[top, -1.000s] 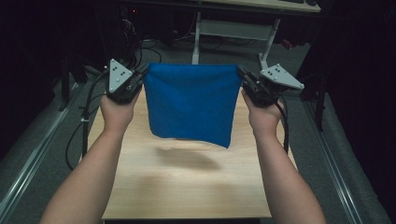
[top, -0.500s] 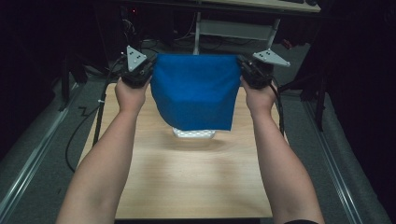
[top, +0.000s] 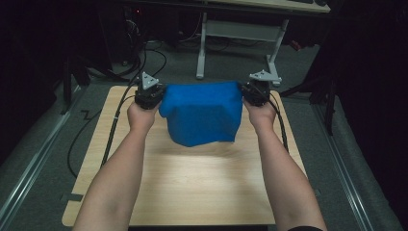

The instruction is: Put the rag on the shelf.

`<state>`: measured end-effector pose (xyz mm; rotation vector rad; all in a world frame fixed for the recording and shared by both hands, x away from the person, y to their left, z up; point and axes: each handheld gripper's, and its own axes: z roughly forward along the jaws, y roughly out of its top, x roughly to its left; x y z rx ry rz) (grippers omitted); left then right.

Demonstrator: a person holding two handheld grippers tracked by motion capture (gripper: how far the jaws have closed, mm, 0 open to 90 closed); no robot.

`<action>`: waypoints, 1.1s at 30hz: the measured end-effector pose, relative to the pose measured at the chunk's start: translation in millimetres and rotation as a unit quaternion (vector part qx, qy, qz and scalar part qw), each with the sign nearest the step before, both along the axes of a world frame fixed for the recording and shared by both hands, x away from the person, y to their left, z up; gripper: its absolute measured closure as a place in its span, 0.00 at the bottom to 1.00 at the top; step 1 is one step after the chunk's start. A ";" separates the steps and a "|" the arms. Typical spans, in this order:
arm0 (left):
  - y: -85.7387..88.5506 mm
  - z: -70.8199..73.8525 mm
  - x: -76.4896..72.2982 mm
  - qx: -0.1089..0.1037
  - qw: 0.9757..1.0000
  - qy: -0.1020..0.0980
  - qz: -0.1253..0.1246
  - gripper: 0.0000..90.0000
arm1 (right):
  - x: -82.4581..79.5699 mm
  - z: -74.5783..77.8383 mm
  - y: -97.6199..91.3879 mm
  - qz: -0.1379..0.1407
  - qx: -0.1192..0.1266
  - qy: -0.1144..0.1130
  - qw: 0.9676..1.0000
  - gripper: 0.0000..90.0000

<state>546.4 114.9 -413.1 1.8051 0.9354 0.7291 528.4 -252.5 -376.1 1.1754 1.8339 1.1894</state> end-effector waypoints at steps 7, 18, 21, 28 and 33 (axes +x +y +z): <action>2.3 -26.4 -13.7 -0.009 1.000 0.027 -0.011 0.98 | -13.2 -29.3 -0.5 0.004 0.013 0.018 1.000 0.99; 2.6 -64.8 -31.3 -0.031 0.997 0.066 -0.023 0.98 | -31.7 -68.0 6.0 0.010 0.010 0.055 0.998 0.98; 2.3 -70.6 -31.4 -0.036 0.996 0.076 -0.026 0.98 | -34.7 -77.1 6.9 0.011 0.006 0.064 0.998 0.98; -1.9 -84.5 -31.2 -0.035 0.994 0.099 -0.038 0.98 | -39.0 -89.7 8.5 0.011 0.009 0.073 0.997 0.98; -3.3 -94.3 -32.4 -0.043 0.993 0.106 -0.040 0.98 | -39.4 -97.7 11.8 0.016 0.007 0.078 0.997 0.98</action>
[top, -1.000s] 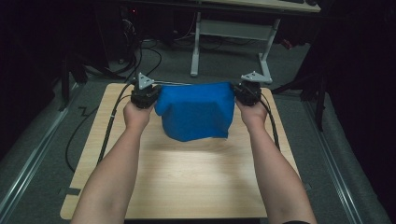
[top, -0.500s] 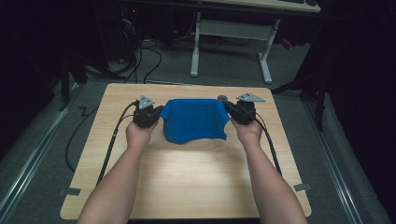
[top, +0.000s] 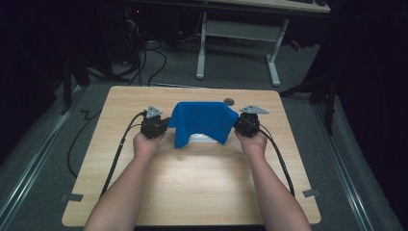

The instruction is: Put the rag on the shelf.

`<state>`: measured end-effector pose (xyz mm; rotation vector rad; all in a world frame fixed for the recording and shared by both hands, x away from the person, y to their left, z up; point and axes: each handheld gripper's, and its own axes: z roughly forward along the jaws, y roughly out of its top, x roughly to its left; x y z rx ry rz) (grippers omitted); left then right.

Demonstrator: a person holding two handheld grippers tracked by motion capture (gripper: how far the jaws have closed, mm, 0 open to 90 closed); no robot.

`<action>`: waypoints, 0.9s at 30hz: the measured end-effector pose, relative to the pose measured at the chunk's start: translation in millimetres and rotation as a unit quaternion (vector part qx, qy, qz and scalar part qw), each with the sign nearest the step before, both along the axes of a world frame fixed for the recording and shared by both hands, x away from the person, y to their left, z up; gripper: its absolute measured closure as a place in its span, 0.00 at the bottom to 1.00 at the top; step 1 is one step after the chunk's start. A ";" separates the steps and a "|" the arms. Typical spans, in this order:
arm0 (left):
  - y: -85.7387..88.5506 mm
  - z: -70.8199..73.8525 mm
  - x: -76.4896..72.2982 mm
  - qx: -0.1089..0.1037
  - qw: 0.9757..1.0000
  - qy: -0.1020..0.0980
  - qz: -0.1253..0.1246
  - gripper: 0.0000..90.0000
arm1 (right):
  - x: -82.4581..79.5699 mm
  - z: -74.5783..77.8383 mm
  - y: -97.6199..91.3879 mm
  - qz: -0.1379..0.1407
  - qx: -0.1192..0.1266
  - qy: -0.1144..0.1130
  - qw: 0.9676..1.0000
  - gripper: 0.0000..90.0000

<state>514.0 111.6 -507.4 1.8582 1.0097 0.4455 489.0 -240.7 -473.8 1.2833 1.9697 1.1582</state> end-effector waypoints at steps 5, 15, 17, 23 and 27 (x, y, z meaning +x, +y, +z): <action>-1.8 -2.9 -1.7 -0.001 1.000 0.000 -0.003 0.97 | -0.1 -9.3 -1.9 -0.005 0.007 0.006 1.000 0.98; 2.1 -5.1 -2.8 -0.005 1.000 0.005 0.004 0.97 | 1.0 -16.8 -0.4 -0.009 0.003 0.016 1.000 0.98; 2.6 -6.3 -2.6 -0.008 1.000 0.008 0.005 0.96 | 0.9 -17.1 -0.1 -0.009 0.003 0.015 1.000 0.98; 1.0 -9.3 -1.8 -0.016 1.000 0.015 0.009 0.92 | -1.0 -17.7 -0.6 -0.008 0.003 0.017 1.000 0.97; 2.7 -10.6 -1.9 -0.012 1.000 0.018 0.022 0.84 | -3.0 -14.4 -2.4 -0.011 0.000 0.017 1.000 0.90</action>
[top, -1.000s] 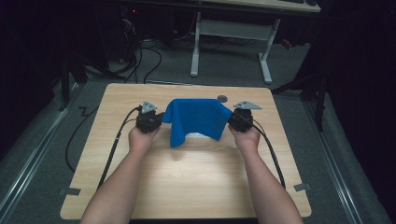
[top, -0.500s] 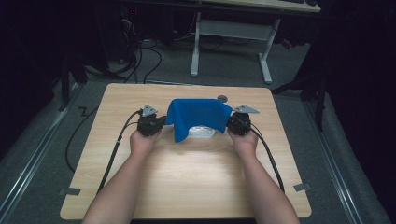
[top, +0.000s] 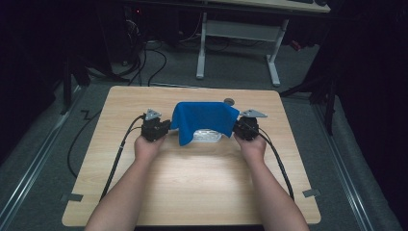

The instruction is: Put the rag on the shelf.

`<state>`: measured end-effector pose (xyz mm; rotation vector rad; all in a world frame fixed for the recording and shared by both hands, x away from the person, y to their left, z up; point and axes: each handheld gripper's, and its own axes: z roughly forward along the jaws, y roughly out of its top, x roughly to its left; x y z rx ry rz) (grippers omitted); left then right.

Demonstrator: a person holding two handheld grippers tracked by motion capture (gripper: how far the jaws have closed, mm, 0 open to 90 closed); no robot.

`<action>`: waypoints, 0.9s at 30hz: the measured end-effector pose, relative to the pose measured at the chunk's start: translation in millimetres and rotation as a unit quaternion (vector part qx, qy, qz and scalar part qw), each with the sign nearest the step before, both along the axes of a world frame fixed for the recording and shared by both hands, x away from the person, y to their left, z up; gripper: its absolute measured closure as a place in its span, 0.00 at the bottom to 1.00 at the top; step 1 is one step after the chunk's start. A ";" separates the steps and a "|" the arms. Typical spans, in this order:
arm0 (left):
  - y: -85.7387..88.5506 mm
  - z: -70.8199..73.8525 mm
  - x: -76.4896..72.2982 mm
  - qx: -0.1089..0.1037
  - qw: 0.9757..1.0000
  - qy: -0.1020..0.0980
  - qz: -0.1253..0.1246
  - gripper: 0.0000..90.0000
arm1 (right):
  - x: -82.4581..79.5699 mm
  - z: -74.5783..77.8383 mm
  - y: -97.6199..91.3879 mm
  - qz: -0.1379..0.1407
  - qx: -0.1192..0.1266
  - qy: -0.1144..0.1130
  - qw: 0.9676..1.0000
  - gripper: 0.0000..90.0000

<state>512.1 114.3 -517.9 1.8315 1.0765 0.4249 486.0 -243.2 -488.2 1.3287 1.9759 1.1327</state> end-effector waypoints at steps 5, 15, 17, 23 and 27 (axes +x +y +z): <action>8.7 -0.8 -3.2 0.017 1.000 -0.005 0.026 0.73 | -2.4 5.2 -5.4 -0.006 -0.007 -0.004 1.000 0.84; 26.6 8.0 -12.0 0.022 0.998 -0.021 0.048 0.65 | -10.8 12.5 -17.7 -0.020 -0.002 -0.016 1.000 0.75; 29.2 11.4 -13.5 0.023 0.998 -0.023 0.051 0.64 | -12.0 12.0 -20.1 -0.022 -0.003 -0.014 1.000 0.72; 34.2 19.5 -19.1 0.033 0.998 -0.033 0.051 0.63 | -17.3 16.3 -24.0 -0.024 -0.015 -0.012 1.000 0.65; 37.5 23.4 -23.2 0.041 0.997 -0.034 0.051 0.62 | -22.8 20.0 -25.7 -0.026 -0.009 -0.022 0.999 0.63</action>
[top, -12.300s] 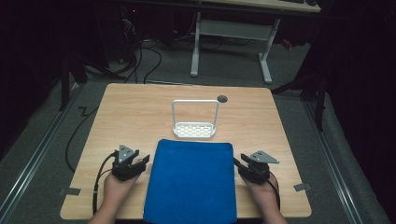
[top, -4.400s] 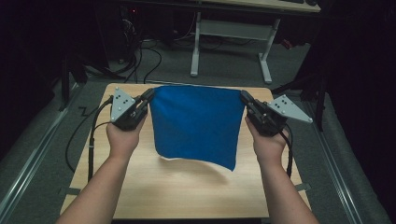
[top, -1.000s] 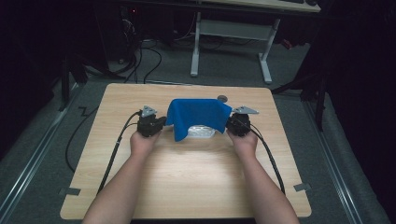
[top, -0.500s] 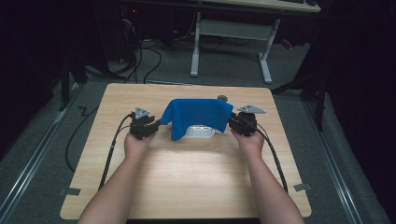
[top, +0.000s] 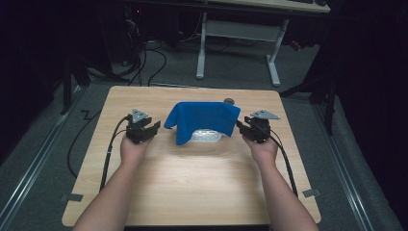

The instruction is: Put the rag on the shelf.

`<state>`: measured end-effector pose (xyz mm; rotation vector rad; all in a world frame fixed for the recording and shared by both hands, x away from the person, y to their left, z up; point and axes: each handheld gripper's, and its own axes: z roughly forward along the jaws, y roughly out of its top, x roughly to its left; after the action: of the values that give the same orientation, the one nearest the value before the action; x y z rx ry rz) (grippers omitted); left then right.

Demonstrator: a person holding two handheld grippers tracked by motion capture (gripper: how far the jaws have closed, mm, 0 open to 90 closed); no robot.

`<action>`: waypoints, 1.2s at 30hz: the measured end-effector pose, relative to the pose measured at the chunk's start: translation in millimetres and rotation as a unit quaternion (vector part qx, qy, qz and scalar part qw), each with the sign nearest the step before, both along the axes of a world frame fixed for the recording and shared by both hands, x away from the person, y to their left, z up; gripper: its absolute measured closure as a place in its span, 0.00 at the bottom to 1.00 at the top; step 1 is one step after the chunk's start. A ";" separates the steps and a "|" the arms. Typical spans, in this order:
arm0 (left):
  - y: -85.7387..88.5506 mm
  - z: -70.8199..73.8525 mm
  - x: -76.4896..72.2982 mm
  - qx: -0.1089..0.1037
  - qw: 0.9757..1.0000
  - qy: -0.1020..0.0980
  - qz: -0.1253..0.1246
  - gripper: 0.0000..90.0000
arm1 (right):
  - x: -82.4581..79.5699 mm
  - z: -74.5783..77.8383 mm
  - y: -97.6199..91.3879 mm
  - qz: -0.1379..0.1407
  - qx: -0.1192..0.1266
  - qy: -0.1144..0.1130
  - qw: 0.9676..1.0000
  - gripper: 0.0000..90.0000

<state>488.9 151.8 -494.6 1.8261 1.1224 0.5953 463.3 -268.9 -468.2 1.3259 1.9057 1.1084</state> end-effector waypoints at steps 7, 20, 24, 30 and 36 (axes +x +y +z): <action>6.4 1.3 -9.7 0.000 1.000 0.001 -0.001 0.58 | -11.5 2.3 -2.3 0.001 -0.004 -0.007 1.000 0.57; 11.1 -2.7 -41.1 -0.006 1.000 -0.006 -0.021 0.55 | -40.7 0.8 -1.0 0.013 -0.009 -0.022 1.000 0.51; 11.3 -4.4 -56.8 -0.007 0.999 -0.006 -0.031 0.54 | -55.4 -1.2 -1.5 0.016 -0.017 -0.022 0.999 0.47; 9.3 -4.9 -91.5 -0.019 0.999 -0.011 -0.046 0.53 | -86.2 -5.5 2.1 0.034 -0.031 -0.037 0.998 0.45; 3.3 -7.9 -130.8 -0.029 0.997 -0.006 -0.065 0.53 | -123.9 -15.5 5.0 0.046 -0.023 -0.028 0.998 0.44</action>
<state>358.1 155.1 -502.4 1.8280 0.9950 0.4926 339.4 -263.9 -483.7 1.1809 1.9567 1.1277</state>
